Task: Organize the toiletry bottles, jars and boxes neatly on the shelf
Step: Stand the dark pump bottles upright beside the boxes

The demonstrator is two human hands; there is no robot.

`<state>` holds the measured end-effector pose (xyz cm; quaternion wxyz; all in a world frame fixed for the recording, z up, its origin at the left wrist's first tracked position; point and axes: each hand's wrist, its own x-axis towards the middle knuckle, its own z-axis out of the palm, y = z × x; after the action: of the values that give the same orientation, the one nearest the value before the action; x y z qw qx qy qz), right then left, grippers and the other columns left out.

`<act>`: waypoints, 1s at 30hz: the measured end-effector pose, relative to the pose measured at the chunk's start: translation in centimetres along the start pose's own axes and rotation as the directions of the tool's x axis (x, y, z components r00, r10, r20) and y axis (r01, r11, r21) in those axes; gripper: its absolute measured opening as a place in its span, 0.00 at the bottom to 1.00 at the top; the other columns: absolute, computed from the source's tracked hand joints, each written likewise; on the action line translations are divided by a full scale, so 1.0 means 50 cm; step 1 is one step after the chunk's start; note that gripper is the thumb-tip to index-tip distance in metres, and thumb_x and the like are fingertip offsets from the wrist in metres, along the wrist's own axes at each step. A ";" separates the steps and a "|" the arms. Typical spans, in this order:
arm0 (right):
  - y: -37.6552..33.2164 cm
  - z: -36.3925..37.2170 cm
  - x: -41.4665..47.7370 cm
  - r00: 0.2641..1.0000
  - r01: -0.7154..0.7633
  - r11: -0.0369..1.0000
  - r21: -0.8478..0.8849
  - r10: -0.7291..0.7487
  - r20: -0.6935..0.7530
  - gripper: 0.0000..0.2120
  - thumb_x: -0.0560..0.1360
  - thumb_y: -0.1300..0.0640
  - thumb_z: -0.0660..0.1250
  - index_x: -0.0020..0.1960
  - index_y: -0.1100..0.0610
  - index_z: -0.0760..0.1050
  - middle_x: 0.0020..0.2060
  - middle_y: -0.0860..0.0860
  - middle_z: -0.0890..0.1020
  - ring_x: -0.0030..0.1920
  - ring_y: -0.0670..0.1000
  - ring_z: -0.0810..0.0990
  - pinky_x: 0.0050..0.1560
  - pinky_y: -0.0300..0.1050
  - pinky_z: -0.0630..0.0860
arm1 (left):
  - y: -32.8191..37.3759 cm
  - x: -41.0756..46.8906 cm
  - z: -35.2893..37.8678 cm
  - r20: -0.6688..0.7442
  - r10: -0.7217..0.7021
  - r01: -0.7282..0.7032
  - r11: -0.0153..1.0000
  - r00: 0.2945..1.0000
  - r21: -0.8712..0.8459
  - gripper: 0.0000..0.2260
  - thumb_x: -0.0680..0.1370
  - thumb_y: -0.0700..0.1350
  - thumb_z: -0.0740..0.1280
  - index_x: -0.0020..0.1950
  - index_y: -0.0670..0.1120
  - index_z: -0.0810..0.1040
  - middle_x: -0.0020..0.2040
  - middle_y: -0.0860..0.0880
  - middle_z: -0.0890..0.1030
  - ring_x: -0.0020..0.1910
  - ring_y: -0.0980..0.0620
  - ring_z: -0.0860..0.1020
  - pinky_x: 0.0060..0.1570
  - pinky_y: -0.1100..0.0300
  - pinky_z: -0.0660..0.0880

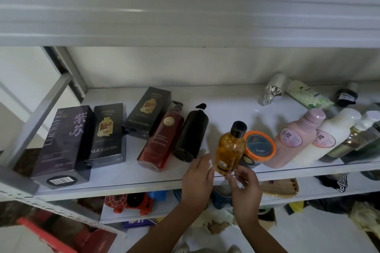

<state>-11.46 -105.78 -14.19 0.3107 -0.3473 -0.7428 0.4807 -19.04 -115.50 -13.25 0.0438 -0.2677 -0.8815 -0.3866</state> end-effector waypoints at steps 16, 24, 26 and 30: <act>-0.131 0.100 -0.009 0.861 -0.414 0.902 0.123 0.343 0.376 0.11 0.79 0.49 0.59 0.44 0.49 0.78 0.41 0.50 0.82 0.46 0.50 0.80 0.52 0.48 0.74 | -0.049 0.003 -0.048 -0.114 0.051 -0.033 0.987 0.992 0.156 0.26 0.70 0.39 0.72 0.68 0.44 0.71 0.64 0.44 0.75 0.58 0.46 0.75 0.52 0.56 0.77; -0.143 0.117 0.001 0.801 -0.424 0.904 -0.052 0.401 0.444 0.16 0.76 0.41 0.62 0.51 0.53 0.76 0.39 0.46 0.77 0.40 0.43 0.74 0.41 0.41 0.71 | -0.056 0.028 -0.088 -0.105 -0.265 0.223 0.926 0.958 -0.304 0.11 0.81 0.45 0.61 0.61 0.45 0.76 0.56 0.51 0.73 0.54 0.51 0.76 0.57 0.53 0.76; -0.146 0.122 0.008 0.785 -0.454 0.888 -0.076 0.440 0.436 0.18 0.75 0.41 0.63 0.52 0.55 0.77 0.40 0.48 0.79 0.42 0.47 0.76 0.39 0.41 0.69 | -0.053 0.040 -0.092 -0.048 -0.303 0.281 0.923 0.952 -0.262 0.14 0.81 0.49 0.59 0.62 0.45 0.75 0.57 0.50 0.74 0.54 0.52 0.76 0.57 0.56 0.75; -0.143 0.125 0.010 0.739 -0.573 0.820 0.010 0.511 0.438 0.20 0.72 0.43 0.68 0.53 0.58 0.79 0.46 0.54 0.82 0.48 0.53 0.79 0.46 0.45 0.72 | -0.058 0.055 -0.089 0.131 -0.359 0.380 0.893 0.924 -0.241 0.18 0.81 0.54 0.57 0.65 0.45 0.72 0.56 0.47 0.79 0.53 0.52 0.78 0.52 0.59 0.75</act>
<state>-18.28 -110.61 -9.61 0.0155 -0.4147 -0.6211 0.6649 -23.42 -119.06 -11.28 -0.1029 -0.1144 -0.8584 -0.4893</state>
